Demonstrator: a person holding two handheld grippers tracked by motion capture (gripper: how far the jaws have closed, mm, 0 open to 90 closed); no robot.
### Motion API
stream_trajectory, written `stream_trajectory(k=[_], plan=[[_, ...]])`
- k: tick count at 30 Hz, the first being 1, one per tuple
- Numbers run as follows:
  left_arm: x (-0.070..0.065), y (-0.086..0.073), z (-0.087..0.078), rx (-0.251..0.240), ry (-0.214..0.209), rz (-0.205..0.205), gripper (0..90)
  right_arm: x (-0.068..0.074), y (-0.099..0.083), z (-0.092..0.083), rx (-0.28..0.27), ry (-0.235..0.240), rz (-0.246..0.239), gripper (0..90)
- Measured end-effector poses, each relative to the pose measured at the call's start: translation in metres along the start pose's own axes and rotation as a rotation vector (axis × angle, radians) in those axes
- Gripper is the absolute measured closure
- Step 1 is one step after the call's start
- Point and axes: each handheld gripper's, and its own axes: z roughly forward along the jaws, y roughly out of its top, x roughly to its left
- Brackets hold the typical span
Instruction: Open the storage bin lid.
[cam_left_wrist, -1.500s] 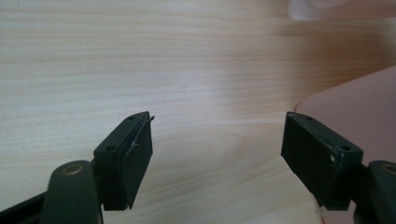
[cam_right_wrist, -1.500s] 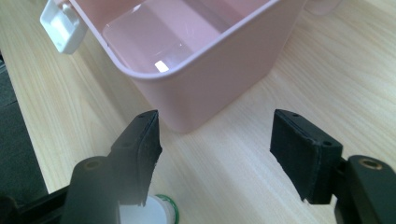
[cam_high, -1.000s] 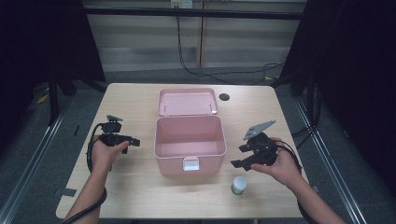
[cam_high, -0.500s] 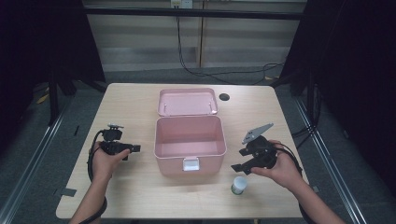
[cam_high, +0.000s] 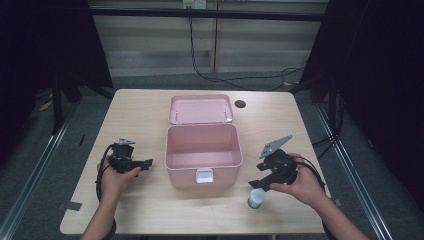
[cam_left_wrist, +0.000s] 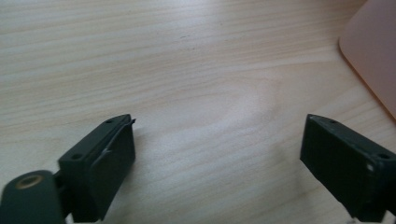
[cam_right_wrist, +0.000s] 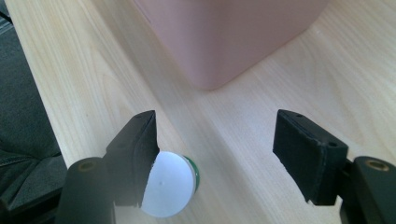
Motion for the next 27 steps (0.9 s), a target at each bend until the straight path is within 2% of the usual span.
stream_trajectory(k=[2, 9, 12, 15, 17, 20, 26, 27], plan=[[-0.001, -0.001, 0.001, -0.008, -0.005, 0.000, 5.5, 0.000, -0.002, 0.001, 0.006, 0.002, 0.009, 30.4], [-0.003, -0.003, 0.002, -0.009, 0.012, 0.043, 4.7, 0.002, -0.002, 0.002, 0.021, 0.008, 0.006, 30.6], [-0.005, -0.005, 0.003, -0.022, 0.007, 0.046, 1.9, 0.004, -0.002, 0.004, 0.030, 0.009, 0.002, 30.6], [-0.006, -0.006, 0.004, -0.016, 0.017, 0.079, 0.9, 0.007, -0.001, 0.005, 0.045, 0.009, -0.010, 30.6], [-0.008, -0.006, 0.005, -0.025, 0.018, 0.077, 0.1, 0.009, -0.001, 0.006, 0.052, 0.011, -0.007, 30.6], [-0.008, -0.007, 0.005, -0.022, 0.031, 0.103, 0.1, 0.010, -0.001, 0.007, 0.061, 0.016, -0.016, 31.0], [-0.007, -0.010, 0.006, -0.048, 0.016, 0.107, 0.0, 0.013, -0.002, 0.010, 0.087, 0.021, -0.034, 31.6], [-0.006, -0.010, 0.006, -0.045, 0.018, 0.119, 0.0, 0.013, -0.002, 0.011, 0.091, 0.021, -0.037, 31.6]])
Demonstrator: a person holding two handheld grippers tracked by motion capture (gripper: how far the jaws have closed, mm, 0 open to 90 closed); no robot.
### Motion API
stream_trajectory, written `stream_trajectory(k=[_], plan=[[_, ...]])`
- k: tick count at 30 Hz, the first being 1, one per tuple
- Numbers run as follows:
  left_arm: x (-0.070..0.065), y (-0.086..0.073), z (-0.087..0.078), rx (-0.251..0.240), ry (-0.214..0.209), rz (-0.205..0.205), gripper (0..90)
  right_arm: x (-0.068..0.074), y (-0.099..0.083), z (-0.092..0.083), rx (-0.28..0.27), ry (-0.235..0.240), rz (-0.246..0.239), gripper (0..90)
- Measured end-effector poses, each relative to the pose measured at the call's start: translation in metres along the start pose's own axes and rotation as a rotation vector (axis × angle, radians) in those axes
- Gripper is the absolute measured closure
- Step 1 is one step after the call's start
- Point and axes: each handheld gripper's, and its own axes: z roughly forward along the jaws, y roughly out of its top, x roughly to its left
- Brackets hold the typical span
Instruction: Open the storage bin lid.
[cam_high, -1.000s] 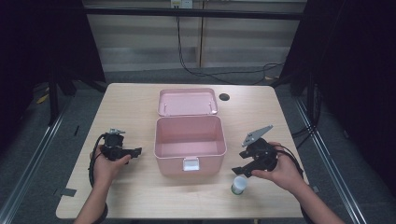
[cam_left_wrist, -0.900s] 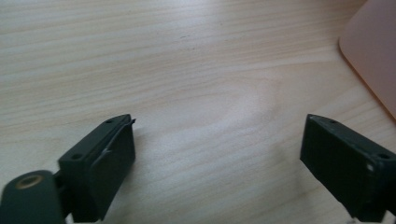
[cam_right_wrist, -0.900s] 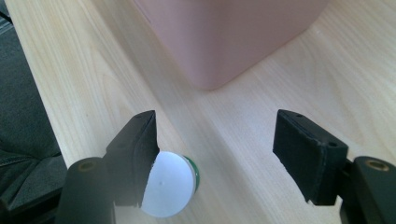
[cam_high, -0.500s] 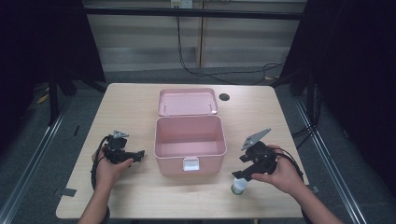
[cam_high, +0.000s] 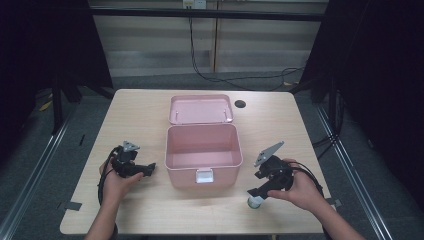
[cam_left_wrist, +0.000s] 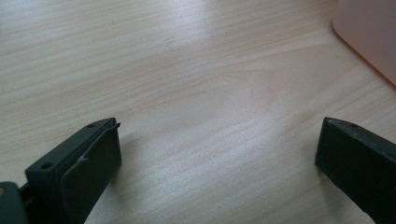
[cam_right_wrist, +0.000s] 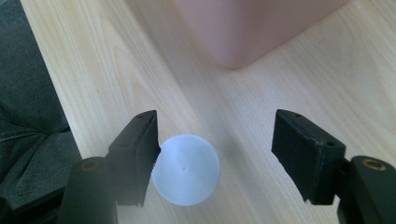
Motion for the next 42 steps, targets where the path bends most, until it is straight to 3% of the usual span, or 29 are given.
stream_trajectory(k=[5, 26, 42], plan=[[0.001, -0.002, 0.001, -0.023, -0.006, 0.002, 0.0, 0.004, -0.001, 0.001, 0.009, 0.006, -0.012, 31.7], [0.001, -0.001, 0.001, -0.023, -0.009, 0.002, 0.0, 0.011, -0.007, 0.009, 0.087, 0.015, -0.056, 35.5], [0.003, -0.001, 0.002, -0.024, -0.011, 0.006, 0.0, 0.011, -0.010, 0.015, 0.125, 0.028, -0.084, 47.4]])
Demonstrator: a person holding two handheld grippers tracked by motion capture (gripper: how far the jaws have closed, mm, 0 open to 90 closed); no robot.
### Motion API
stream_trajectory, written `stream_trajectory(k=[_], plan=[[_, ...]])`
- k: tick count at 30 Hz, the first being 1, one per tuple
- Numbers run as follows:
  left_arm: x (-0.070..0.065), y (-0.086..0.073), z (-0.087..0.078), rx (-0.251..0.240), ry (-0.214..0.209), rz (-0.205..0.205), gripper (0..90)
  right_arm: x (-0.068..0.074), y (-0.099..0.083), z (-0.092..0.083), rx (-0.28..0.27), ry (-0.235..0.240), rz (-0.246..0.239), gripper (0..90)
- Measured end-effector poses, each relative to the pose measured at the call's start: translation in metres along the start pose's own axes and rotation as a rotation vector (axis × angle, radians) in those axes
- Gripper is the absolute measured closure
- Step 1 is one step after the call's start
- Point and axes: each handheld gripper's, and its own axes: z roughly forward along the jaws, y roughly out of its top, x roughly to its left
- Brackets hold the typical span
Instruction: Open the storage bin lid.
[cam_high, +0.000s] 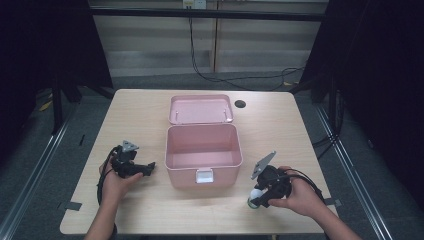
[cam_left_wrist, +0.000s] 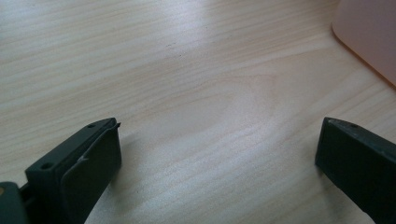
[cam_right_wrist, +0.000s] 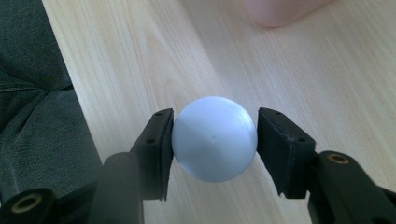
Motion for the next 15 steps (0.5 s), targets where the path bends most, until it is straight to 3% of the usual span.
stream_trajectory(k=[15], plan=[[0.0001, 0.0000, 0.0000, 0.000, 0.000, 0.001, 0.0, 0.0006, 0.0043, 0.0015, 0.035, -0.006, -0.008, 50.2]])
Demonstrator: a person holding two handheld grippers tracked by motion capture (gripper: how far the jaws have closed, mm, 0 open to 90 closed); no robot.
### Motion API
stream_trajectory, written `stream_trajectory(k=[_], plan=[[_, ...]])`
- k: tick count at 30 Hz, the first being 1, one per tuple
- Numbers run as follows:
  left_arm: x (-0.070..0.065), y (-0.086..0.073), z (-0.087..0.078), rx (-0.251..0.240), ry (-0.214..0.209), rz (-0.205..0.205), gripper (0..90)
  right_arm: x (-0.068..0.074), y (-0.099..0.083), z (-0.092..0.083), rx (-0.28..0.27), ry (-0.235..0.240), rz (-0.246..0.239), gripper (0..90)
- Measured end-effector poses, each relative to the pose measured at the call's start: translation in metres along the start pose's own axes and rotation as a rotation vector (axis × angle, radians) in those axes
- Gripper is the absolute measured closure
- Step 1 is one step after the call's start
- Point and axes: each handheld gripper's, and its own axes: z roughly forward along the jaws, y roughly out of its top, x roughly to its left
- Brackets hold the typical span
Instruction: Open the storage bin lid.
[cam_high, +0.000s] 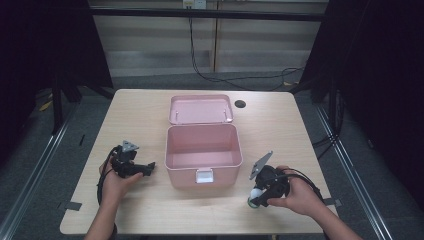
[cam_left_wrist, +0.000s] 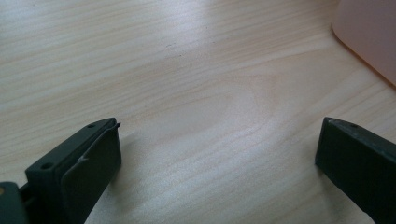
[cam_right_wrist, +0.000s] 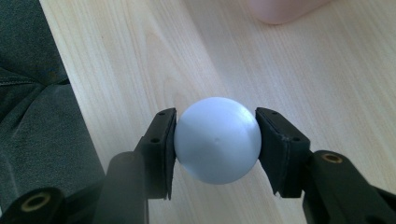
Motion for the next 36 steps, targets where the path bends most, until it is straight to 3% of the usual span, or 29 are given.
stream_trajectory(k=[10, 32, 34, 36], plan=[[0.0005, 0.0002, 0.0001, 0.002, 0.002, 0.005, 0.0, -0.0023, 0.0059, -0.0002, 0.040, -0.012, -0.015, 50.4], [0.0006, 0.0003, 0.0002, 0.001, 0.001, 0.004, 0.0, -0.0018, 0.0015, -0.0032, 0.030, -0.010, -0.001, 48.4], [0.0008, 0.0003, 0.0001, 0.003, 0.000, 0.006, 0.0, -0.0033, 0.0004, -0.0027, 0.029, -0.013, -0.016, 49.0], [0.0005, 0.0003, 0.0002, 0.001, 0.001, 0.004, 0.0, -0.0027, -0.0005, -0.0022, 0.017, -0.007, 0.003, 50.3]])
